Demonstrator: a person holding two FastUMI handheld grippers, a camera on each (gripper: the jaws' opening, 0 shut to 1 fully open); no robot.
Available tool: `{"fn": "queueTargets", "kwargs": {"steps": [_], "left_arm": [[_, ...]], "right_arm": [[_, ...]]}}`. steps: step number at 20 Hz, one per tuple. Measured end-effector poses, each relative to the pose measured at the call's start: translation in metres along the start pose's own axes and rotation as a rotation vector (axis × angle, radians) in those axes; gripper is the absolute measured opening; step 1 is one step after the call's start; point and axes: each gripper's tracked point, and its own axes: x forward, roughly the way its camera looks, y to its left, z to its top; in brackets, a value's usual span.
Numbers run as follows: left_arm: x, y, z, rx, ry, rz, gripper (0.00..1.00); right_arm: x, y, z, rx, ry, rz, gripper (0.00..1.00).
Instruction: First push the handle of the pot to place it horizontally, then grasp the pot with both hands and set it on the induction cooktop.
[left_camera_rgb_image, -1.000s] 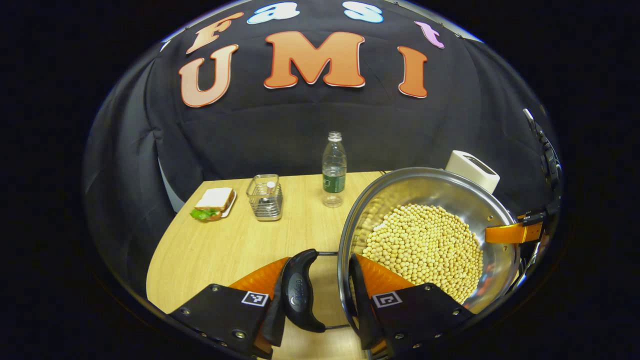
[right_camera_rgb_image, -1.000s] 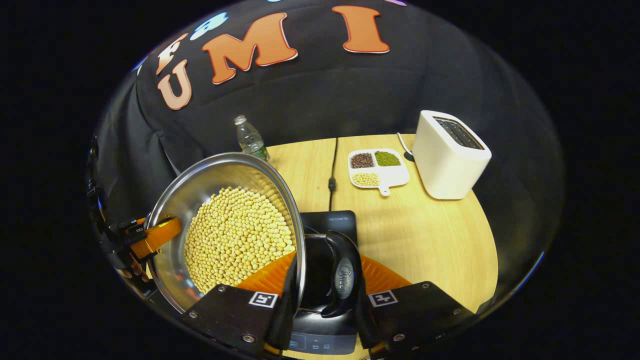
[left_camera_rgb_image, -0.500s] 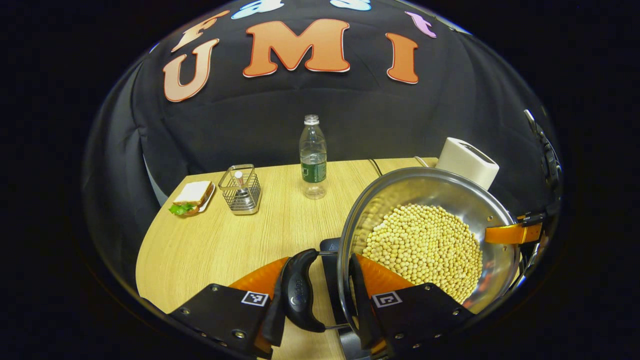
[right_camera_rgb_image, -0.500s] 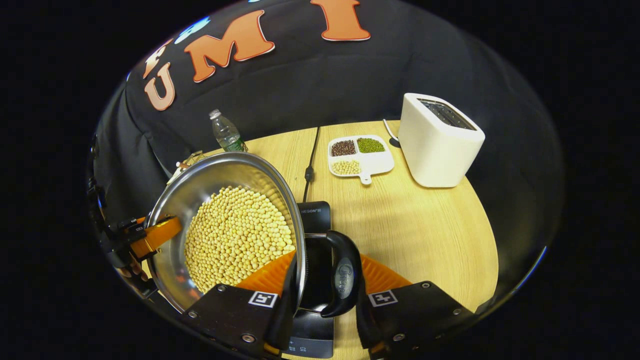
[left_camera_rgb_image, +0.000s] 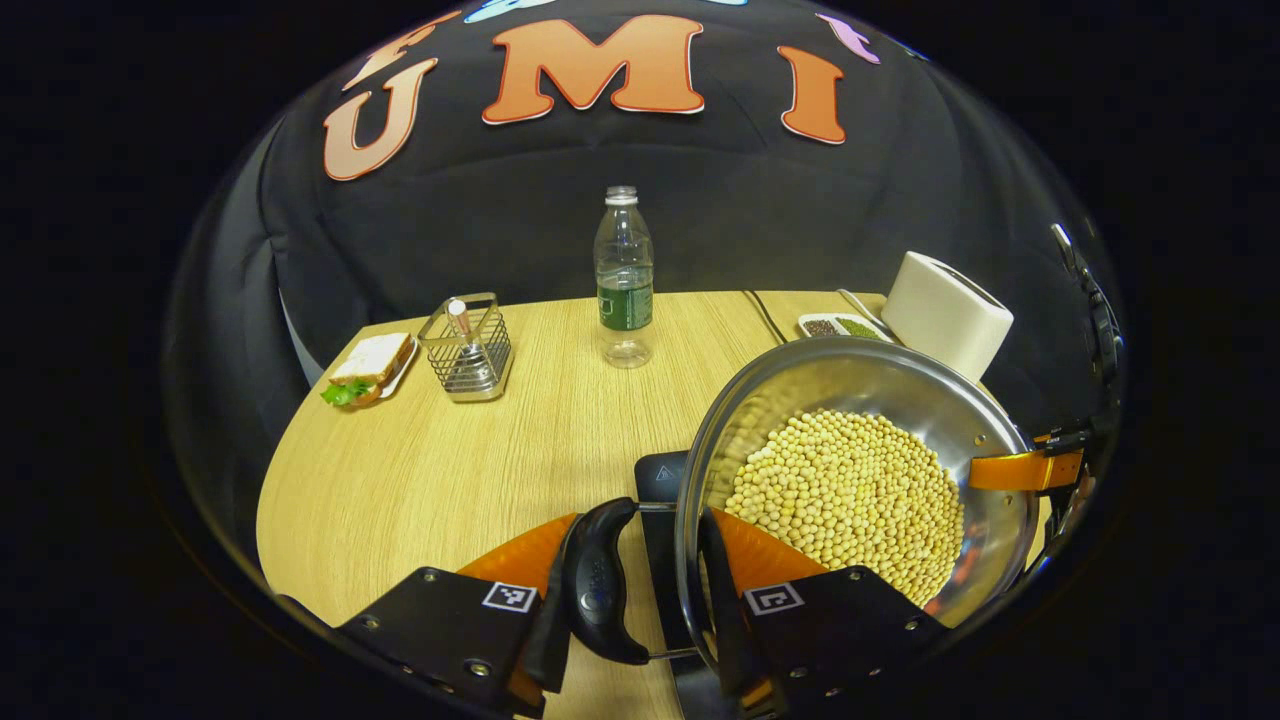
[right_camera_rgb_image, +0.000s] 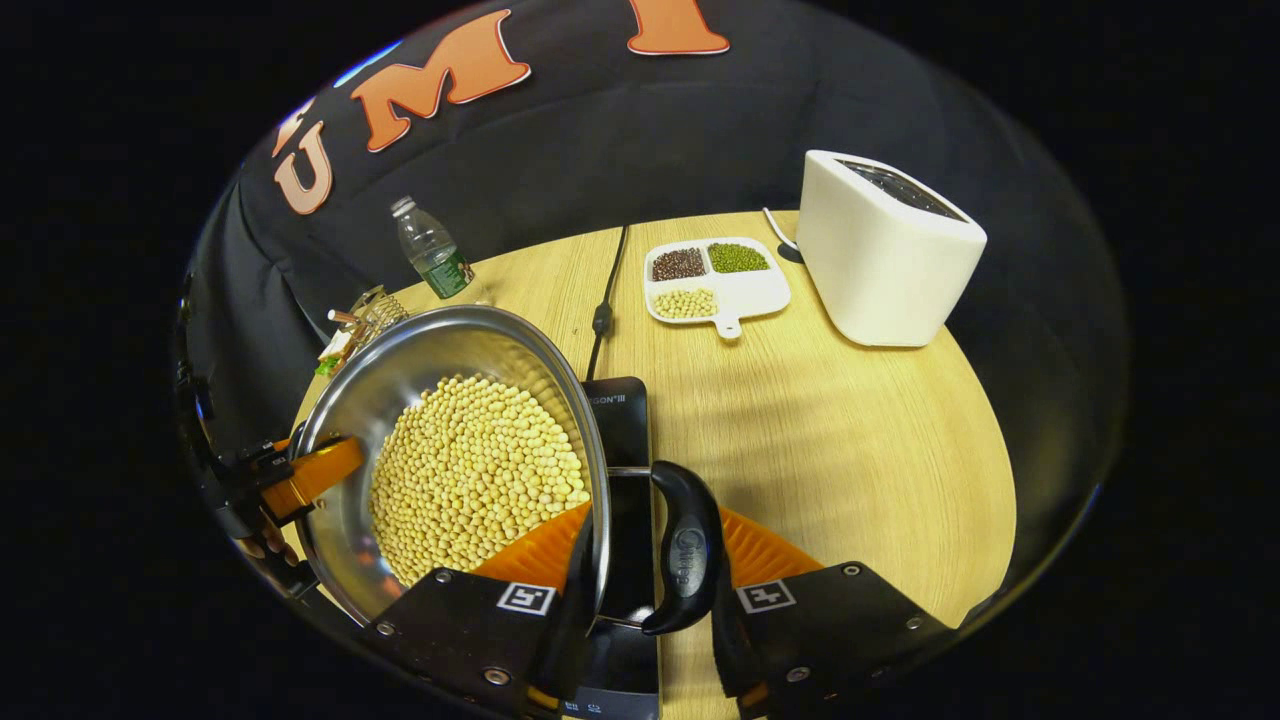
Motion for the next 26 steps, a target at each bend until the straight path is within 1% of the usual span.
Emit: {"fn": "queueTargets", "kwargs": {"steps": [1, 2, 3, 4, 5, 6, 13, 16, 17, 18, 19, 20, 21, 24, 26], "left_arm": [[-0.001, -0.001, 0.003, -0.004, -0.004, -0.005, 0.6], [-0.001, 0.0, 0.004, -0.002, -0.006, -0.004, 0.6], [-0.001, 0.001, 0.002, 0.002, -0.006, -0.002, 0.6], [-0.001, 0.001, 0.003, 0.001, -0.008, -0.003, 0.6], [0.001, 0.0, 0.001, 0.001, -0.005, -0.006, 0.6], [0.0, 0.0, 0.001, -0.002, -0.001, -0.007, 0.6], [-0.001, 0.0, -0.002, -0.013, 0.003, -0.026, 0.61], [-0.004, 0.0, -0.005, -0.015, 0.007, -0.029, 0.6], [-0.003, -0.003, -0.009, 0.001, 0.003, -0.024, 0.64], [-0.002, -0.002, -0.01, 0.028, 0.001, -0.007, 0.66], [-0.003, 0.0, -0.011, 0.051, -0.003, 0.011, 0.75], [-0.004, -0.002, -0.01, 0.056, -0.009, 0.015, 0.74], [-0.005, -0.006, -0.011, 0.053, -0.014, 0.01, 0.78], [-0.008, -0.009, 0.001, 0.064, -0.044, 0.005, 0.8], [-0.024, -0.007, 0.015, 0.079, -0.097, 0.019, 0.8]], "right_arm": [[-0.002, 0.003, 0.001, 0.008, -0.007, -0.001, 0.52], [0.0, 0.003, 0.002, 0.005, -0.01, -0.001, 0.48], [0.002, 0.003, -0.002, 0.005, -0.01, -0.002, 0.47], [0.002, 0.004, -0.002, 0.005, -0.006, -0.001, 0.51], [0.002, 0.004, -0.001, 0.007, -0.008, 0.0, 0.47], [0.002, 0.005, 0.001, 0.002, -0.012, -0.001, 0.51], [0.0, 0.004, 0.004, -0.011, -0.023, -0.001, 0.52], [0.002, 0.004, 0.007, -0.024, -0.037, 0.019, 0.58], [0.002, 0.004, 0.007, -0.031, -0.043, 0.03, 0.59], [0.003, 0.005, 0.006, -0.038, -0.035, 0.038, 0.58], [0.004, 0.005, 0.003, -0.04, -0.027, 0.035, 0.64], [0.004, 0.003, 0.003, -0.047, -0.03, 0.022, 0.67], [0.004, -0.001, 0.003, -0.059, -0.038, 0.002, 0.69], [-0.004, -0.008, 0.013, -0.1, -0.091, -0.046, 0.86], [-0.013, -0.011, 0.02, -0.127, -0.131, -0.065, 0.92]]}}
